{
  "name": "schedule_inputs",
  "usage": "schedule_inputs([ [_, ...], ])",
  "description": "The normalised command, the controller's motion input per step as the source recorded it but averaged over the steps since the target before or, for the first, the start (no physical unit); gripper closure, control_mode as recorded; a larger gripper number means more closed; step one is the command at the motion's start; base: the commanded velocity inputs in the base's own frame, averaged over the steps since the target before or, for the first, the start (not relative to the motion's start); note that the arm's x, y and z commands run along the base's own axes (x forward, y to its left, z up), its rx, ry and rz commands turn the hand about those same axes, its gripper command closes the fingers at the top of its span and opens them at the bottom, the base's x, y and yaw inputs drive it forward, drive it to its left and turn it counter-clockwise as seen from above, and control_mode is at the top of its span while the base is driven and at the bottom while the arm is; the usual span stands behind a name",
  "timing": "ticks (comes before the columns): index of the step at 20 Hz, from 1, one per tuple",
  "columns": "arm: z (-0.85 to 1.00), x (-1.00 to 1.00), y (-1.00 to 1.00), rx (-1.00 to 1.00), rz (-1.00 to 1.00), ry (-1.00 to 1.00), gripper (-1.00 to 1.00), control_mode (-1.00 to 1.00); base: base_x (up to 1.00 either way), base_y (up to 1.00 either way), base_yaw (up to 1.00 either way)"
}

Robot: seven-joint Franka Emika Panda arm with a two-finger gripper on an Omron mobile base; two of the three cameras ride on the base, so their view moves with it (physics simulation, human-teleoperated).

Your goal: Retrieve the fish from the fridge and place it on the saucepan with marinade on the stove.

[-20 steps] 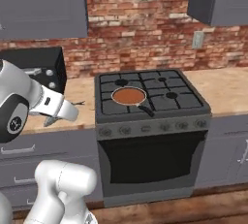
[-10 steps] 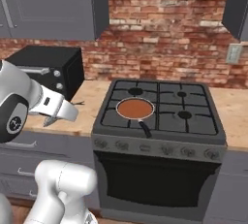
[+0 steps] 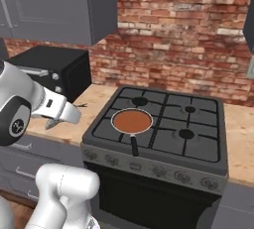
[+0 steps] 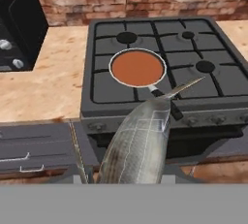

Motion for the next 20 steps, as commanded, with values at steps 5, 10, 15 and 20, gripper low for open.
schedule_inputs([
  [5,0.0,0.0,0.0,0.0,0.0,0.0,1.0,1.0,0.12,0.0,0.07],
  [10,0.0,0.0,0.0,0.0,0.0,0.0,1.0,1.0,0.68,-0.53,0.0],
  [15,0.0,0.0,0.0,0.0,0.0,0.0,1.0,1.0,0.56,-0.6,0.0],
  [20,0.0,0.0,0.0,0.0,0.0,0.0,1.0,1.0,0.06,-0.11,0.0],
])
